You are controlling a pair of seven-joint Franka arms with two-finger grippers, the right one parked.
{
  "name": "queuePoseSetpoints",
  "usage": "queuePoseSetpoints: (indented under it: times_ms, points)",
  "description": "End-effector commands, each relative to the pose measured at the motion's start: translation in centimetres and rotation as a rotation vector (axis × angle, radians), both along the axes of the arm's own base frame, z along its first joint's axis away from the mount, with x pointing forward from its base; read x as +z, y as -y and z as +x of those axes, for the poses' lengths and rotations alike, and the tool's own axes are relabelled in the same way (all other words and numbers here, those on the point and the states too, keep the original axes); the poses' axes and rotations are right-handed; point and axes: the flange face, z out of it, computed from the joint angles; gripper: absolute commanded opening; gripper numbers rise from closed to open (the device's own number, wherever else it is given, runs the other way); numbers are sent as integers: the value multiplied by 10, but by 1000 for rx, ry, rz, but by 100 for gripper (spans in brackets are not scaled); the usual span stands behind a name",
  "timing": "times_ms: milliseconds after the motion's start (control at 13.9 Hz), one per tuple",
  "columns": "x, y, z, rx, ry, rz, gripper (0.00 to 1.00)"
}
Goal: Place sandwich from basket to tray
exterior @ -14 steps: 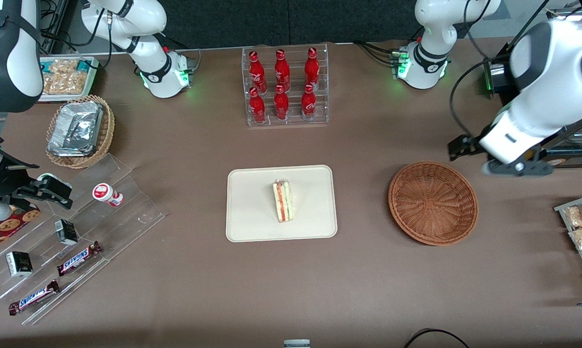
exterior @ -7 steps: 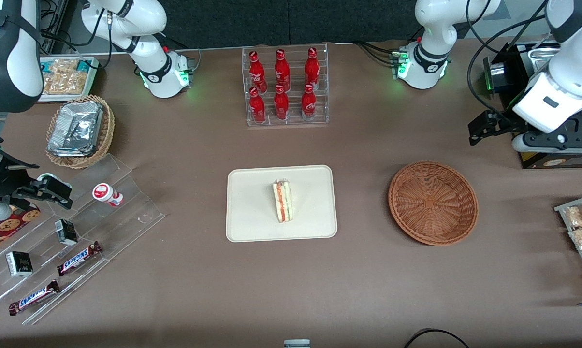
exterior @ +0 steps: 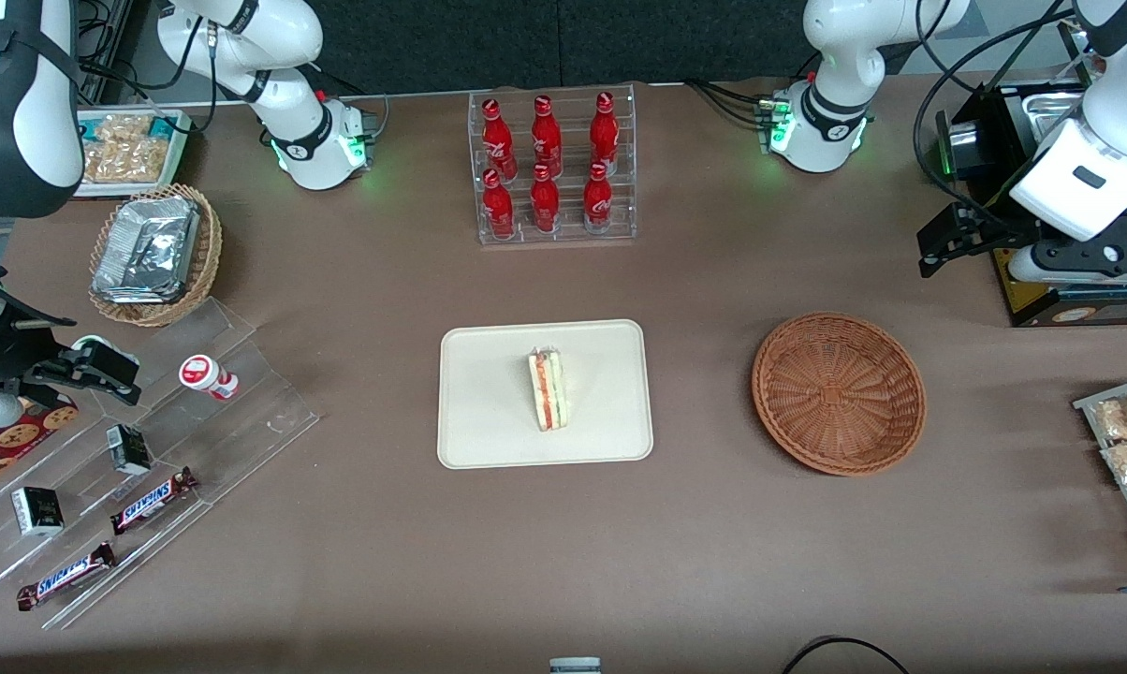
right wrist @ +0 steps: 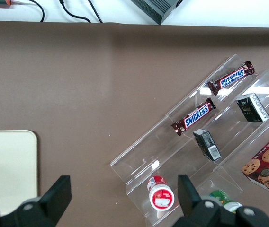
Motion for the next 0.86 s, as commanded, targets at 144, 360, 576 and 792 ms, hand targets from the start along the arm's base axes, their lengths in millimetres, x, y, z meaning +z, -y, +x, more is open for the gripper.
queuePoseSetpoints:
  times_ms: [144,360,576,792]
  points:
    - [24,12,-2,-13,9,14,100]
    - [32,5,1,-3,21,11,100]
    - [32,0,2,7,23,10,100]
    - [29,-3,2,-1,16,27,100]
